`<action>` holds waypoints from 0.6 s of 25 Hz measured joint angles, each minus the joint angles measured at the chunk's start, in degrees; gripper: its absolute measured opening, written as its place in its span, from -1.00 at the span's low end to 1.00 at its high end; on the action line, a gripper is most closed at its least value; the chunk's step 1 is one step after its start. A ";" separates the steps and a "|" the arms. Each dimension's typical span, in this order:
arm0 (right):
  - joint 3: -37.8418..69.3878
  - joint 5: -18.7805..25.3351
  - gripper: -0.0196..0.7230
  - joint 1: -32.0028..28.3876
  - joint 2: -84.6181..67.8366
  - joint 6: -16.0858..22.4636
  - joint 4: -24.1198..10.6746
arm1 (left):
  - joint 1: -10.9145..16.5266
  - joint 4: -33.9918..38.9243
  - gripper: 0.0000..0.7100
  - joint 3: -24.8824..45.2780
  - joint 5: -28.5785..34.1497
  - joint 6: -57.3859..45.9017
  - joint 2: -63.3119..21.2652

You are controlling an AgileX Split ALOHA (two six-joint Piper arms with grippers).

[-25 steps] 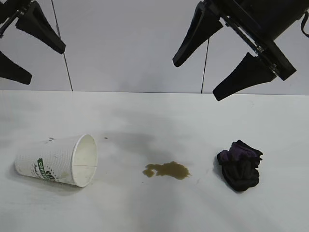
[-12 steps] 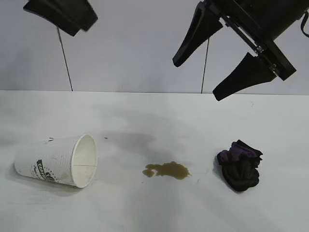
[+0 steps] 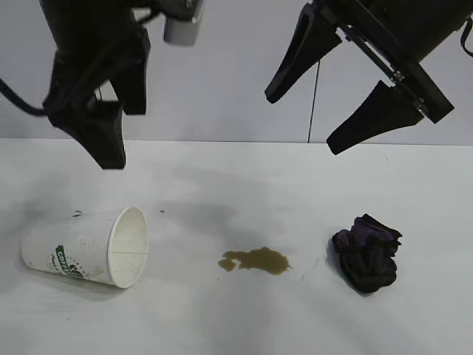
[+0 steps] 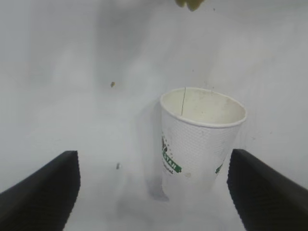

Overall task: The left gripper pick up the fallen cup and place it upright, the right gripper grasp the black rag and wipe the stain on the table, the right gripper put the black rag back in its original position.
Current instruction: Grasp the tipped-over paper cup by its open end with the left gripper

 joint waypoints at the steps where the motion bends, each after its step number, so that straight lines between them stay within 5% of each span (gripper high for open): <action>1: 0.00 0.00 0.50 0.00 0.00 0.00 -0.23 | 0.00 0.07 0.70 0.12 0.43 0.40 1.11; 9: 0.00 0.00 0.50 0.00 0.00 0.00 -1.27 | -0.11 0.31 0.70 3.87 0.28 5.11 2.77; 15: 0.00 -0.17 0.50 0.00 0.00 -0.16 -1.27 | -0.11 0.69 0.70 10.04 -8.39 7.94 2.77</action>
